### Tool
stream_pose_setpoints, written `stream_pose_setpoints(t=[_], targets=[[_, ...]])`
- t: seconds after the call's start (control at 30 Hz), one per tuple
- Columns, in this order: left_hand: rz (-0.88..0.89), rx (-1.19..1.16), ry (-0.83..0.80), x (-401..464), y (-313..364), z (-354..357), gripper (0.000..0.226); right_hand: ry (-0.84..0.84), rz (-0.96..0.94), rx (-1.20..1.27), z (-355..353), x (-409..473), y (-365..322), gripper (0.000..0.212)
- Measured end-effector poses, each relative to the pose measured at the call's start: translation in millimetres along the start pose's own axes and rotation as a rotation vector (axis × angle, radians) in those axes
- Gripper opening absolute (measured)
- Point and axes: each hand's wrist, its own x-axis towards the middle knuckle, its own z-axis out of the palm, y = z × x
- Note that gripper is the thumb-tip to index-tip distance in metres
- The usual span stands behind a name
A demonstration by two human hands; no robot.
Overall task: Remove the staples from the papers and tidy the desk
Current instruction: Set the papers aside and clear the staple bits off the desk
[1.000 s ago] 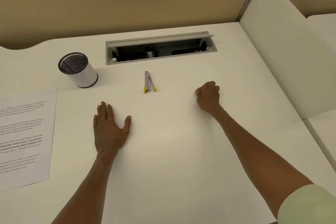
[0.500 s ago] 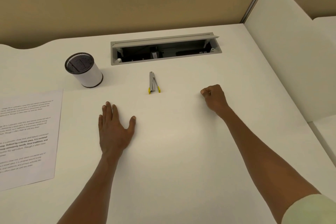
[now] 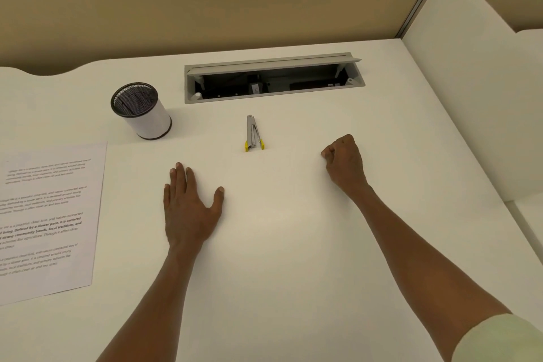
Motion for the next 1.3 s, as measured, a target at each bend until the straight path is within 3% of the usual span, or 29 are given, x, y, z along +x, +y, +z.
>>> stream_pose_setpoints(t=[0.17,0.27,0.37,0.43,0.6,0.67,0.77,0.9,0.97,1.13,1.3], targets=[[0.001,-0.003,0.004,-0.7,0.5,0.0,0.091,0.056,-0.105,-0.104,3.0,-2.3,1.3,0.008],[0.007,0.001,0.003,0.2,0.0,0.6,0.090,0.079,-0.280,-0.423,0.9,-3.1,-1.8,0.013],[0.003,0.007,0.004,0.0,0.3,0.4,0.091,0.019,-0.337,-0.687,-0.5,-2.7,-6.2,0.031],[0.001,0.011,0.007,0.1,0.5,0.3,0.092,-0.020,-0.366,-0.824,0.5,-2.0,-5.3,0.031],[0.001,0.008,0.008,0.0,0.3,0.4,0.093,-0.112,-0.359,-0.801,4.5,-3.8,-1.4,0.014],[-0.001,0.003,0.009,-0.4,0.5,0.0,0.093,-0.146,-0.364,-0.772,8.4,-0.2,7.6,0.024],[-0.001,0.003,0.011,-1.2,0.8,-0.5,0.092,-0.122,-0.203,-0.301,-3.4,4.5,6.0,0.027],[0.003,0.006,0.011,-0.8,1.0,-0.2,0.092,-0.123,0.325,0.519,-31.0,12.3,2.5,0.031],[0.005,0.009,0.014,-0.4,0.5,0.4,0.093,-0.118,0.476,0.763,-37.3,13.8,4.7,0.024],[0.002,0.008,0.013,0.1,0.8,0.8,0.094,-0.169,0.567,1.136,-41.1,10.0,-0.9,0.024],[-0.001,0.006,0.011,0.1,0.0,0.9,0.094,-0.298,0.531,1.447,-36.0,1.8,-20.2,0.020]])
